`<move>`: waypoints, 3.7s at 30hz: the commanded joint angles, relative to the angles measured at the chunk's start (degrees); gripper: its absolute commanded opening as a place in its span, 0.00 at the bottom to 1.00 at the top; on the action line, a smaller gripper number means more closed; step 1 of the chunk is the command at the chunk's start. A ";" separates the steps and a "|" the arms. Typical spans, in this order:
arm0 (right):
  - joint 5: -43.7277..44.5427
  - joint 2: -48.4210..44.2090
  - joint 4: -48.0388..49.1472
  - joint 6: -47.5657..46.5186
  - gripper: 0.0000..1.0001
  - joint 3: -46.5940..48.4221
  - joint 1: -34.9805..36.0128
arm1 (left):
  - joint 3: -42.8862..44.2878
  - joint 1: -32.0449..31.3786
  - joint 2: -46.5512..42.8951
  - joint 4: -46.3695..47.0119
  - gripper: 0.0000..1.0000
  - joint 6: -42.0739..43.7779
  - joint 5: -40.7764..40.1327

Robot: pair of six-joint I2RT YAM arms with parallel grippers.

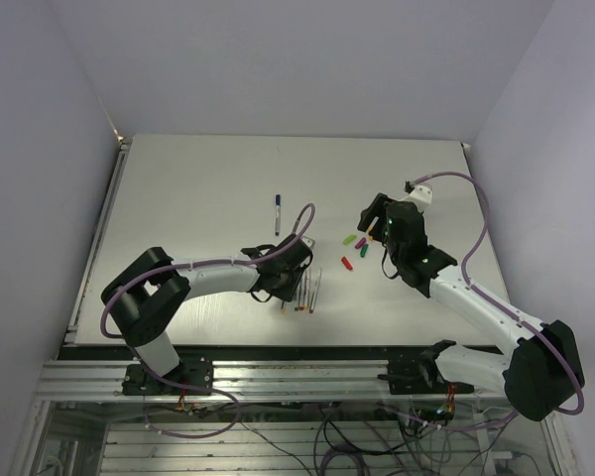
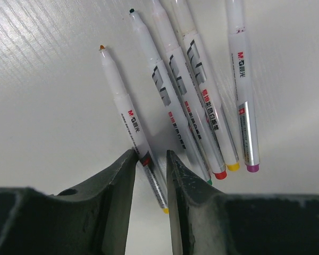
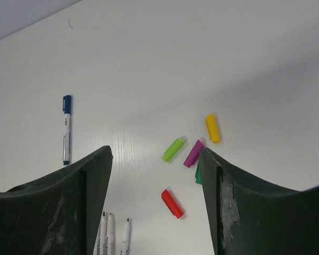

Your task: Insert the pens into the pen caps

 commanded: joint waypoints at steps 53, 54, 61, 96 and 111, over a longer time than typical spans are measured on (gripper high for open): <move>-4.91 22.22 -15.70 1.20 0.53 15.59 -0.69 | 8.43 2.22 -1.68 -12.13 0.07 -9.82 -16.71; -5.41 24.00 -16.55 1.42 0.52 17.45 -0.73 | 7.99 2.67 -2.08 -11.56 0.07 -10.04 -16.06; -8.68 31.12 -19.71 2.28 0.46 23.53 -0.71 | 3.56 5.22 -7.24 -5.75 0.07 -9.18 -12.01; -10.41 41.66 -19.17 7.38 0.45 26.51 -2.85 | 1.53 6.65 -7.63 -4.59 0.07 -7.57 -7.41; -11.84 43.95 -18.67 7.03 0.44 26.41 -5.22 | 3.22 6.61 -5.26 -4.70 0.07 -6.57 -6.99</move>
